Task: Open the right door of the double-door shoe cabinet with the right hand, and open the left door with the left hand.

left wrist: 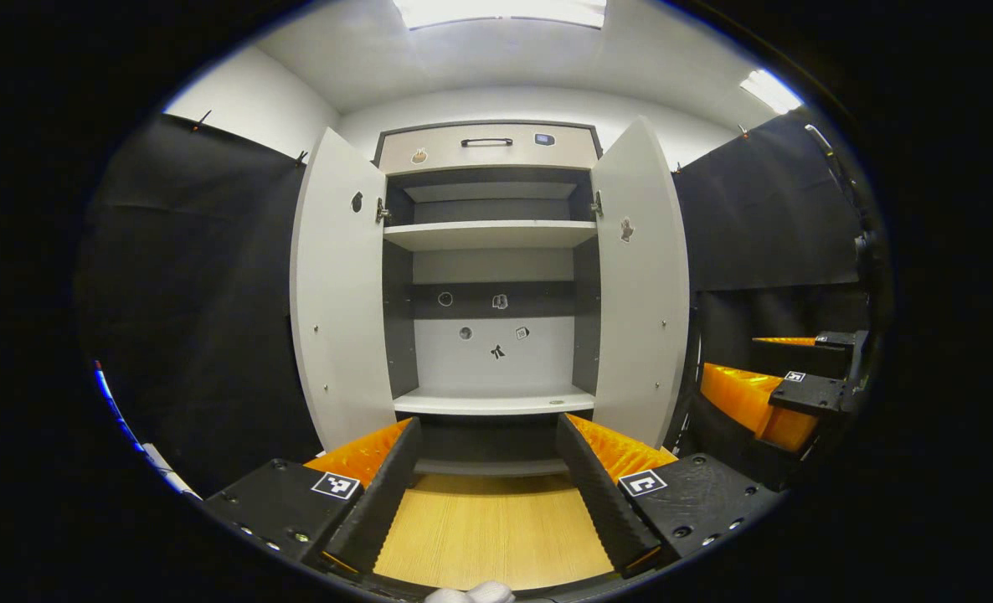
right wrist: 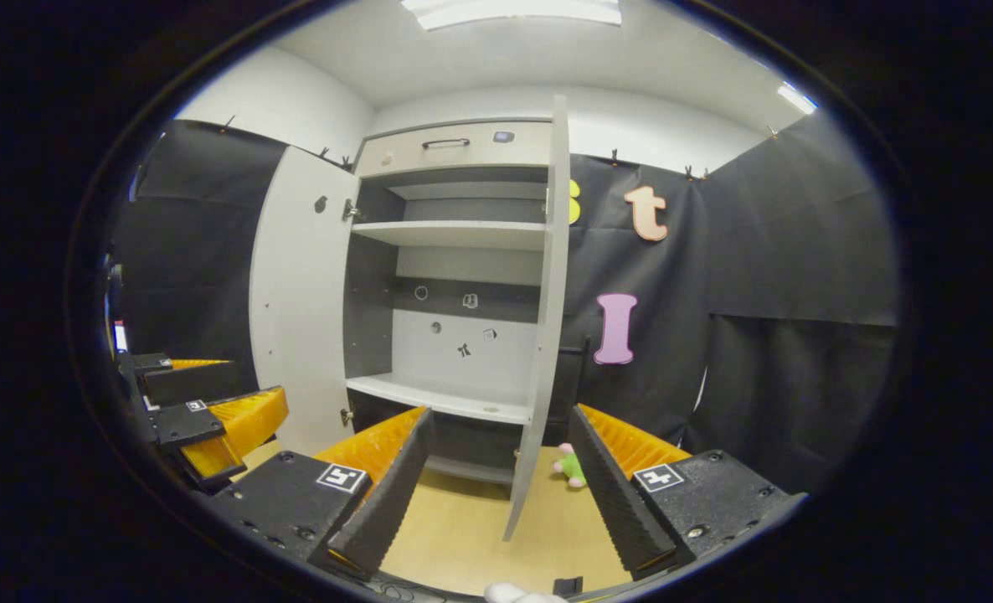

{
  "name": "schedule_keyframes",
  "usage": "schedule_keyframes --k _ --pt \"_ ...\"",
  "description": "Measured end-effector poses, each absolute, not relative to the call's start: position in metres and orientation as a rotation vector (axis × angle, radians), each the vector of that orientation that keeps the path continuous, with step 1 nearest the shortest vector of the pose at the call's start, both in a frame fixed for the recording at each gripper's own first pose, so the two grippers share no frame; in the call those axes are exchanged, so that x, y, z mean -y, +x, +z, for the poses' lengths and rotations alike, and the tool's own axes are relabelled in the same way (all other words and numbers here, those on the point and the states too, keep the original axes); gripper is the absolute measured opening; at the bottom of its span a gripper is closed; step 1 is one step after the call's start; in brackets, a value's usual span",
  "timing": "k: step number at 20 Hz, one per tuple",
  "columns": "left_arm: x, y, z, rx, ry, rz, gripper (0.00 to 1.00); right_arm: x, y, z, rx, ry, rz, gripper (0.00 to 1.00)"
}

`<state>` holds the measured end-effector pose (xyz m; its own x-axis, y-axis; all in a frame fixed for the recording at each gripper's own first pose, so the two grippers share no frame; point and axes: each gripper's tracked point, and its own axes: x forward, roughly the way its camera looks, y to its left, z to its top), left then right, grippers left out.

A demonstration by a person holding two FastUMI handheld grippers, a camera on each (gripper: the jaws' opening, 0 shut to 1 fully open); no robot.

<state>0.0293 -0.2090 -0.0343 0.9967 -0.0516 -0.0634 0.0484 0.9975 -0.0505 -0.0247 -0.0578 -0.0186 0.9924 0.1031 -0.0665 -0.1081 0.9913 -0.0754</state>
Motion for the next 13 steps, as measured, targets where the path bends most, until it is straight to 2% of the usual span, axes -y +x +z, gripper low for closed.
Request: schedule_keyframes --k 3,4,5,13 --pt "0.209 0.029 -0.039 -0.078 -0.043 -0.057 0.96 0.057 -0.024 -0.022 -0.070 -0.080 0.096 0.99" --pt "0.209 0.029 -0.042 -0.084 -0.047 -0.059 1.00 0.057 -0.023 -0.021 -0.070 -0.082 0.092 1.00" --pt "0.210 0.031 -0.044 -0.088 -0.052 -0.068 0.96 0.057 -0.022 -0.021 -0.069 -0.081 0.090 1.00" --pt "0.206 0.034 -0.051 -0.102 -0.052 -0.075 0.96 0.053 -0.019 -0.025 -0.076 -0.078 0.087 1.00"
